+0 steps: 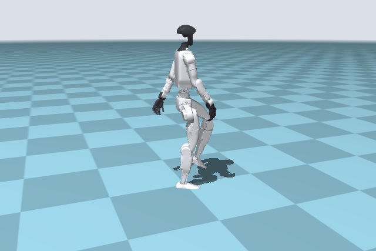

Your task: In place motions

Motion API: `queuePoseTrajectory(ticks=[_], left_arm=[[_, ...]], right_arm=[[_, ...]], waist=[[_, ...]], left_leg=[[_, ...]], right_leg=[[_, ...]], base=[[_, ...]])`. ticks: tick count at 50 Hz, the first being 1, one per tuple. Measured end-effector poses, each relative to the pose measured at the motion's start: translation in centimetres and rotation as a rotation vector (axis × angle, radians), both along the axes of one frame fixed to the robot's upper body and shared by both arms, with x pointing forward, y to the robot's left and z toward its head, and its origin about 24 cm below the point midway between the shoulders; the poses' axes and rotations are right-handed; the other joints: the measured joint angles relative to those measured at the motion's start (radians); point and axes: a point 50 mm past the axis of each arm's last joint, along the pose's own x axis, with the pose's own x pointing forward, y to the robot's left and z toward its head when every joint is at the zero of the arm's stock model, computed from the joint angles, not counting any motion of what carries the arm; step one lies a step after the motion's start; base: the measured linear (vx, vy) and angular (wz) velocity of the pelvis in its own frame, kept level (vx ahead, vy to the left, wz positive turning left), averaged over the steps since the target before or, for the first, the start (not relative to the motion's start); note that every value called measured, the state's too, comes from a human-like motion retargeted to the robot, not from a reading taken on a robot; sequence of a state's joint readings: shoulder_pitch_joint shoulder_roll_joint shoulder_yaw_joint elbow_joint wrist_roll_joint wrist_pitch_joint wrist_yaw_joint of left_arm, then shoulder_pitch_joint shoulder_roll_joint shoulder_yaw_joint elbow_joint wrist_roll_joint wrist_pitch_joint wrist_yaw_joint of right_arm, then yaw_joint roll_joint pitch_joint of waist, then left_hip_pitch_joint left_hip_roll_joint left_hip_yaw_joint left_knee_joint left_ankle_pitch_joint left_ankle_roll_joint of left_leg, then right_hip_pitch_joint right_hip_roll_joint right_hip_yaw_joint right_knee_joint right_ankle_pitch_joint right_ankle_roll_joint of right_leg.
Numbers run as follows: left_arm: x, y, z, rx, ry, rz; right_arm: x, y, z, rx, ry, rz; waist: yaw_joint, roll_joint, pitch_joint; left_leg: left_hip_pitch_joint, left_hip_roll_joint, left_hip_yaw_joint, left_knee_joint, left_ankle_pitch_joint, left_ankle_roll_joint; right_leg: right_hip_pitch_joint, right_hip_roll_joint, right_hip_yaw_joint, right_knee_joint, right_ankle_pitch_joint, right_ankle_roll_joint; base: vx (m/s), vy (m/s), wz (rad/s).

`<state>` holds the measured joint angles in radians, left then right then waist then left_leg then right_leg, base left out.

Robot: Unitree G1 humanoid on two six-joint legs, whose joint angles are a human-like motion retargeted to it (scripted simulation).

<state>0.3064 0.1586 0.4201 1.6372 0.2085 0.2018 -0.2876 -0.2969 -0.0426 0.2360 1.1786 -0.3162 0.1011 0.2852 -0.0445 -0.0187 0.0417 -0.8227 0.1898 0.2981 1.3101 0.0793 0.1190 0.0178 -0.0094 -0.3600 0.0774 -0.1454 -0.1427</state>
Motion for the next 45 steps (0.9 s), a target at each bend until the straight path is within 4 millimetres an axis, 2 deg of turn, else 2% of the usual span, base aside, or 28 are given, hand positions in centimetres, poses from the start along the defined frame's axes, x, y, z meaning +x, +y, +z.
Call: queuePoseTrajectory(ticks=[5,7,8,10,12,14,15,16,17,19,20,22,25,27,29,31,33,36,38,40,42,43,45], left_arm=[[0.4,-0.1,-0.3,0.041,-0.029,0.031],[1.7,-0.3,-0.8,0.061,-0.047,0.045],[2.3,-0.3,-1.0,0.071,-0.055,0.044],[3.8,-0.5,-1.4,0.094,-0.066,0.026],[6.1,-0.5,-1.8,0.105,-0.094,-0.009],[10.6,-0.1,-2.5,0.111,-0.180,-0.048],[13.5,0.2,-2.6,0.116,-0.240,-0.068],[16.3,0.5,-2.7,0.130,-0.323,-0.094],[19.2,0.7,-2.6,0.141,-0.411,-0.117],[24.7,0.7,-2.0,0.134,-0.604,-0.143],[27.5,1.0,-1.2,0.119,-0.697,-0.147],[31.7,1.8,0.4,0.126,-0.834,-0.118],[35.9,0.5,2.1,0.155,-0.983,-0.095],[38.0,-0.1,3.3,0.163,-1.079,-0.078],[39.2,-0.6,4.0,0.162,-1.132,-0.073],[39.3,-1.0,4.1,0.152,-1.148,-0.092],[38.7,-1.0,3.7,0.140,-1.134,-0.126],[35.9,-1.0,2.0,0.134,-1.047,-0.185],[32.7,-1.2,0.3,0.126,-0.948,-0.216],[28.7,-1.2,-1.2,0.111,-0.826,-0.228],[23.7,-1.1,-2.6,0.104,-0.677,-0.213],[21.0,-1.2,-3.0,0.106,-0.595,-0.197],[16.5,-1.0,-3.3,0.121,-0.442,-0.153]], right_arm=[[-2.3,0.2,-1.1,-0.001,0.061,0.016],[-3.7,-0.8,-1.8,-0.035,0.099,0.031],[-4.8,-1.3,-2.2,-0.056,0.124,0.034],[-7.4,-2.8,-3.1,-0.113,0.187,0.025],[-10.7,-5.0,-3.9,-0.186,0.283,-0.024],[-13.7,-6.9,-4.3,-0.255,0.389,-0.104],[-15.0,-7.7,-4.3,-0.283,0.444,-0.156],[-16.4,-8.6,-4.2,-0.303,0.506,-0.223],[-18.0,-9.4,-4.1,-0.320,0.570,-0.286],[-21.6,-10.7,-3.6,-0.340,0.699,-0.376],[-23.2,-11.2,-3.3,-0.347,0.757,-0.402],[-25.6,-11.8,-2.6,-0.373,0.857,-0.415],[-30.2,-12.5,-1.2,-0.436,0.984,-0.511],[-32.6,-12.4,-0.5,-0.458,1.042,-0.559],[-34.3,-12.3,0.1,-0.475,1.088,-0.586],[-35.1,-12.2,0.5,-0.481,1.111,-0.597],[-35.0,-12.2,0.5,-0.473,1.113,-0.596],[-33.6,-12.1,-0.2,-0.444,1.082,-0.574],[-32.0,-11.8,-0.8,-0.427,1.037,-0.547],[-29.7,-11.5,-1.7,-0.411,0.967,-0.505],[-27.1,-10.9,-2.6,-0.393,0.887,-0.449],[-25.7,-10.5,-2.9,-0.382,0.850,-0.420],[-21.3,-9.4,-3.6,-0.337,0.758,-0.361]], waist=[[-0.035,0.009,-0.094],[-0.058,0.039,-0.090],[-0.064,0.054,-0.098],[-0.073,0.082,-0.101],[-0.133,0.110,-0.122],[-0.169,0.133,-0.112],[-0.170,0.138,-0.086],[-0.155,0.127,-0.055],[-0.143,0.120,-0.031],[-0.147,0.125,-0.016],[-0.168,0.135,-0.010],[-0.263,0.137,-0.001],[-0.279,0.162,-0.030],[-0.268,0.160,-0.034],[-0.257,0.145,-0.035],[-0.238,0.129,-0.038],[-0.202,0.109,-0.040],[-0.153,0.105,-0.040],[-0.160,0.119,-0.043],[-0.166,0.120,-0.044],[-0.132,0.109,-0.043],[-0.110,0.096,-0.053],[-0.088,0.075,-0.070]], left_leg=[[0.365,-0.103,-0.007,-0.480,0.049,-0.076],[0.557,-0.154,-0.028,-0.747,0.053,-0.094],[0.633,-0.168,-0.031,-0.874,0.000,-0.106],[0.762,-0.173,-0.020,-1.065,-0.180,-0.099],[0.821,-0.159,0.056,-1.187,-0.221,-0.037],[0.787,-0.153,-0.035,-1.230,-0.178,-0.041],[0.773,-0.138,-0.054,-1.235,-0.162,-0.049],[0.782,-0.131,-0.036,-1.242,-0.155,-0.053],[0.788,-0.125,-0.015,-1.250,-0.148,-0.055],[0.782,-0.119,0.018,-1.260,-0.136,-0.050],[0.769,-0.114,0.009,-1.258,-0.131,-0.049],[0.731,-0.109,-0.023,-1.250,-0.122,-0.046],[0.688,-0.093,-0.053,-1.249,-0.117,-0.035],[0.691,-0.098,-0.064,-1.253,-0.119,-0.026],[0.707,-0.111,-0.065,-1.253,-0.122,-0.024],[0.728,-0.128,-0.052,-1.256,-0.128,-0.023],[0.758,-0.150,-0.023,-1.264,-0.135,-0.025],[0.800,-0.160,0.014,-1.266,-0.151,-0.036],[0.812,-0.158,0.001,-1.246,-0.167,-0.042],[0.816,-0.167,-0.016,-1.208,-0.189,-0.050],[0.827,-0.167,0.015,-1.146,-0.196,-0.063],[0.820,-0.171,0.041,-1.104,-0.163,-0.071],[0.711,-0.159,0.070,-0.938,-0.007,-0.074]], right_leg=[[-0.028,0.006,0.005,0.000,-0.009,0.034],[-0.010,0.030,0.000,0.033,-0.040,0.046],[-0.009,0.045,0.005,0.049,-0.052,0.051],[-0.003,0.072,0.011,0.098,-0.078,0.061],[-0.030,0.073,-0.046,0.166,-0.046,0.084],[-0.132,0.043,-0.098,0.345,0.079,0.122],[-0.207,0.008,-0.101,0.489,0.156,0.154],[-0.283,-0.028,-0.061,0.654,0.178,0.159],[-0.360,-0.052,-0.017,0.812,0.181,0.167],[-0.518,-0.086,0.041,1.095,0.110,0.174],[-0.596,-0.135,0.030,1.234,0.068,0.163],[-0.740,-0.174,0.033,1.420,0.015,0.158],[-0.891,-0.142,0.058,1.545,-0.006,0.183],[-0.907,-0.149,0.051,1.553,-0.001,0.179],[-0.868,-0.164,0.042,1.506,0.002,0.165],[-0.789,-0.155,0.042,1.400,0.009,0.157],[-0.675,-0.113,0.066,1.232,0.028,0.154],[-0.458,-0.034,0.080,0.898,0.069,0.138],[-0.292,0.002,0.045,0.630,0.106,0.132],[-0.121,0.035,0.018,0.352,0.022,0.155],[-0.001,0.034,-0.042,0.156,-0.092,0.088],[0.023,0.025,-0.019,0.091,-0.071,0.076],[-0.001,-0.008,-0.008,0.060,-0.045,0.093]], base=[[0.16,0.03,-0.03],[0.21,0.06,-0.09],[0.27,0.08,-0.28],[0.28,0.07,-0.08],[0.19,0.13,0.93],[-0.20,0.07,0.69],[-0.37,0.03,-0.04],[-0.32,0.04,-0.32],[-0.17,0.06,-0.45],[-0.10,0.12,-0.19],[-0.16,0.12,0.36],[-0.18,0.05,0.67],[-0.05,-0.01,0.23],[0.09,-0.03,0.05],[0.12,-0.02,-0.12],[0.09,0.00,-0.46],[0.09,0.02,-0.87],[0.11,0.02,-0.66],[0.13,0.00,0.28],[0.13,-0.02,0.13],[0.14,-0.06,-0.65],[0.02,-0.09,-0.64],[-0.27,-0.16,0.10]])
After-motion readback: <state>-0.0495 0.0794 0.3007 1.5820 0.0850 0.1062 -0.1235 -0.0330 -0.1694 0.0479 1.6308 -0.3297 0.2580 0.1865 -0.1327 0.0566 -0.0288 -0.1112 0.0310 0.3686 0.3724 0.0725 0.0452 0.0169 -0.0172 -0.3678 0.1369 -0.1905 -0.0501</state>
